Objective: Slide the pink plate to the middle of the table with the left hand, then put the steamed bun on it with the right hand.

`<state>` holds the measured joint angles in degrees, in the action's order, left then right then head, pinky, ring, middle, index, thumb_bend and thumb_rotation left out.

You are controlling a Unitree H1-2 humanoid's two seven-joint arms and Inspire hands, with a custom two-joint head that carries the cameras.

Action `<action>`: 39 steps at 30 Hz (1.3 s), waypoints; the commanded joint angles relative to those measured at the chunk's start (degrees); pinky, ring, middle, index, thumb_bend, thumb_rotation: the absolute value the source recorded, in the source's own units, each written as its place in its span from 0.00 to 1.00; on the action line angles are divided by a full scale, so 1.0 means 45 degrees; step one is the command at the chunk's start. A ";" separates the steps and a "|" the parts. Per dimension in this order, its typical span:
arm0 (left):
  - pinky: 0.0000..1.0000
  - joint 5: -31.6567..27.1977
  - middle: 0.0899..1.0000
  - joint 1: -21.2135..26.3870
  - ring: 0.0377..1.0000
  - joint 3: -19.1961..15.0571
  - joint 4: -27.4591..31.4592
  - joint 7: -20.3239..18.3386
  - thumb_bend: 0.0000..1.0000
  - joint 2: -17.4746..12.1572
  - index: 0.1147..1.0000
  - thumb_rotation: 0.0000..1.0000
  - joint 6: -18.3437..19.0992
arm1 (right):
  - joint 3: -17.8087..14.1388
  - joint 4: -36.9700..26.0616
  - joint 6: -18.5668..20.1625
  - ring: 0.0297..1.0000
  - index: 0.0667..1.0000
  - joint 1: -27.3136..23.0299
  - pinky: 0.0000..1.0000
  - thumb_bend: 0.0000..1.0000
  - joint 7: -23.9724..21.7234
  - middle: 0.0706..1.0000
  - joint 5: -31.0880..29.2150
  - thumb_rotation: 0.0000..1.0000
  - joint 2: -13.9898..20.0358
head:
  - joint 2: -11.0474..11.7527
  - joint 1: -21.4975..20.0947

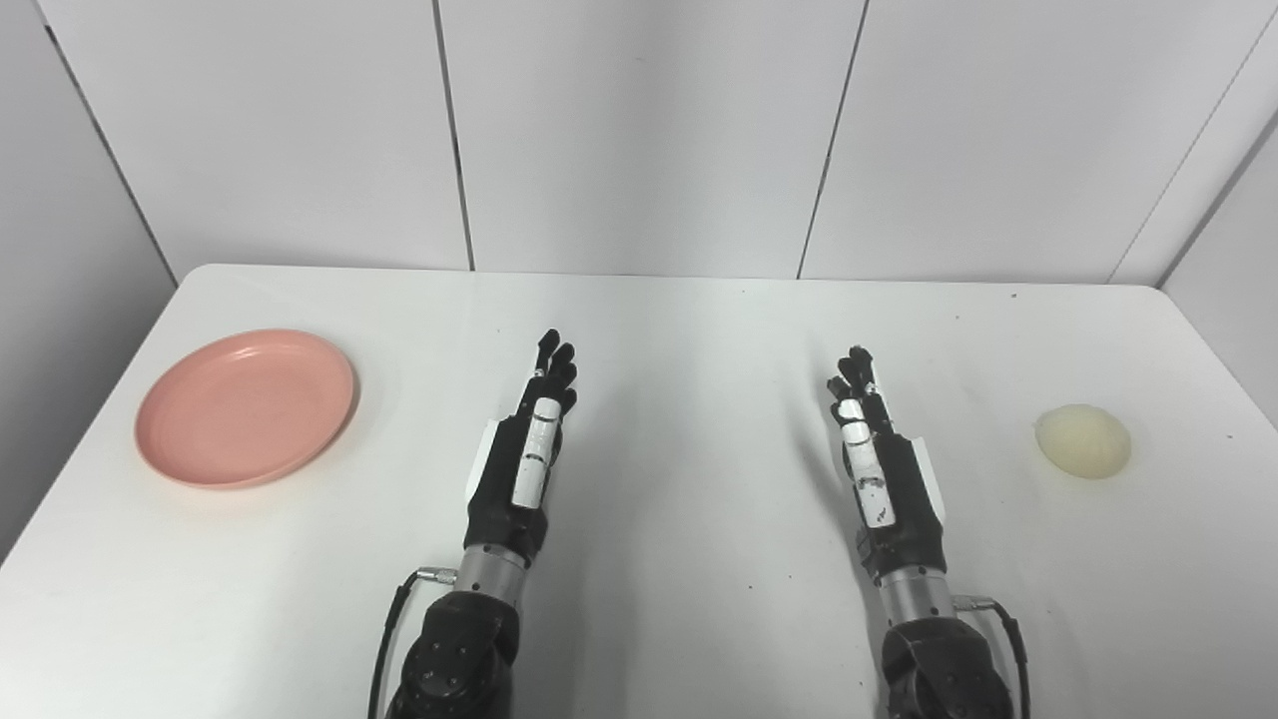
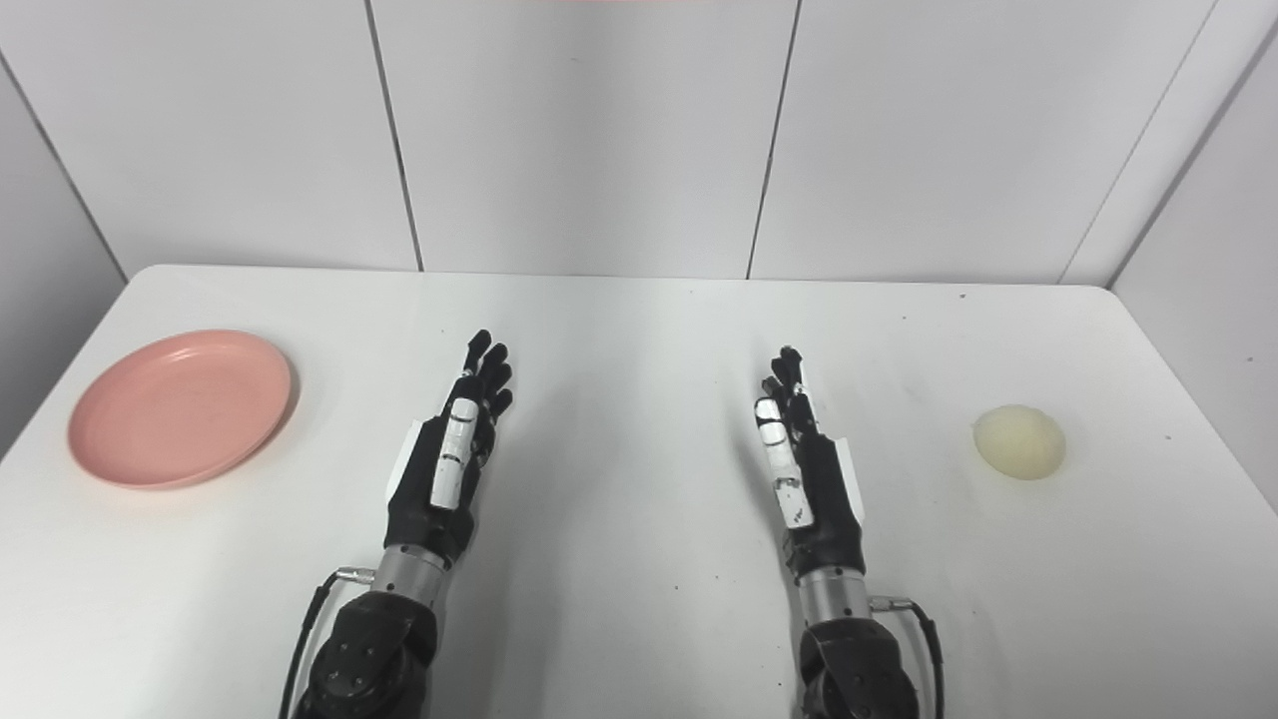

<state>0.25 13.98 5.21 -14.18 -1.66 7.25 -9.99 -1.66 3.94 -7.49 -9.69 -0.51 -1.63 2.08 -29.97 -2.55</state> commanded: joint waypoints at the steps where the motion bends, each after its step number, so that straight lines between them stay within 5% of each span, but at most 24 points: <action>1: 1.00 0.0009 1.00 -0.0428 1.00 -0.0076 -0.0551 -0.0062 0.55 -0.0267 1.00 1.00 -0.0247 | 0.0062 0.0268 -0.0157 0.98 1.00 0.0163 1.00 0.61 -0.0012 0.99 -0.0080 0.92 -0.0184 | -0.0008 0.0013; 5: 1.00 0.0089 1.00 -0.0378 1.00 -0.0038 -0.0666 -0.0050 0.56 -0.0289 1.00 1.00 -0.0273 | 0.0022 0.0346 -0.0263 0.98 1.00 0.0159 1.00 0.60 -0.0039 0.99 -0.0203 0.91 -0.0193 | 0.0121 0.0433; 14: 1.00 0.1335 1.00 -0.0024 1.00 0.0171 -0.1373 0.1085 0.60 0.0090 1.00 1.00 -0.0850 | -0.0160 0.0580 -0.0494 1.00 1.00 0.0308 1.00 0.59 -0.0600 1.00 -0.0687 0.95 0.0530 | 0.1056 0.3620; 17: 1.00 0.0515 1.00 0.0318 1.00 -0.0127 -0.1423 0.0697 0.63 0.0226 1.00 1.00 -0.0578 | -0.0289 0.1014 -0.0869 1.00 1.00 0.0235 1.00 0.61 -0.0827 1.00 -0.1045 0.94 0.0701 | 0.1361 0.4286; 20: 1.00 -0.0431 1.00 0.0635 1.00 -0.0494 -0.1186 0.0383 0.63 0.0389 1.00 1.00 -0.0101 | -0.0372 0.1236 -0.1027 1.00 1.00 0.0183 1.00 0.64 -0.0915 1.00 -0.1121 0.93 0.0819 | 0.1516 0.4604; 26: 1.00 -0.0198 0.97 0.1304 1.00 -0.1077 -0.0174 0.1050 0.68 0.0069 0.99 1.00 -0.0078 | -0.0483 0.0985 -0.0852 1.00 1.00 0.0287 1.00 0.54 -0.0984 1.00 -0.1342 0.98 0.0900 | 0.1898 0.5041; 31: 1.00 -0.0101 0.89 0.1817 0.92 -0.1719 0.0563 0.1461 0.75 -0.0292 0.88 1.00 0.0439 | -0.0512 0.0966 -0.0851 1.00 1.00 0.0299 1.00 0.48 -0.1150 1.00 -0.1520 1.00 0.0947 | 0.2016 0.5144; 39: 0.93 0.0175 0.79 0.2441 0.81 -0.2734 0.2294 0.2164 0.77 -0.1605 0.79 1.00 0.1687 | -0.0611 0.0898 -0.0670 1.00 1.00 0.0293 1.00 0.49 -0.1319 1.00 -0.1669 0.98 0.1009 | 0.2080 0.5348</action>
<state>0.53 22.25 -6.73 -5.83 7.14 0.94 -2.63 -3.54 6.40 -9.61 -10.59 -5.84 -8.35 5.58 -20.57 21.36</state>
